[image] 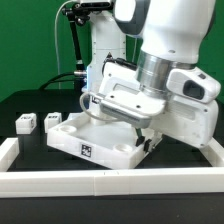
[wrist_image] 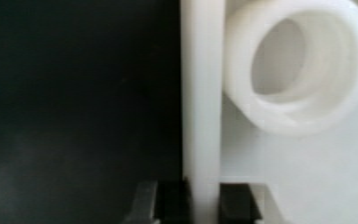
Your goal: Assemble square table
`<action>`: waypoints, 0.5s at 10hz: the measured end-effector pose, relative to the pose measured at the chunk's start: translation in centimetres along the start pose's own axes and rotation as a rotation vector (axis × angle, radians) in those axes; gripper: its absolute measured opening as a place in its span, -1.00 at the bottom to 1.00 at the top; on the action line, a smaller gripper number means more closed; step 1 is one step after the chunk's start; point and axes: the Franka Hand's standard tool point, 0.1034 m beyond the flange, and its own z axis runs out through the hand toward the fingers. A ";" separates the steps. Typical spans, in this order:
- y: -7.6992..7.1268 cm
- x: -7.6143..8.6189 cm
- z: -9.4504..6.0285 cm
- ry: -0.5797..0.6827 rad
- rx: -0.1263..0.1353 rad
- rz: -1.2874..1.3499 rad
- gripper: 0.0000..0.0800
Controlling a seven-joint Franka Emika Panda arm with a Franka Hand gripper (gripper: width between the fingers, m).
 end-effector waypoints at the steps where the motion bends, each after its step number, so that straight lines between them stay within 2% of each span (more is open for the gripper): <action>1: 0.4 0.2 -0.2 -0.003 0.022 -0.040 -0.85; 2: 0.6 0.3 -0.1 -0.008 0.036 -0.063 -0.85; 5: 0.4 0.2 0.1 -0.005 0.037 -0.055 -0.85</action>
Offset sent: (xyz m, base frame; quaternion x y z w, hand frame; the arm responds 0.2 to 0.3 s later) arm 0.0000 0.0000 0.0000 0.0000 0.0000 0.0000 1.0000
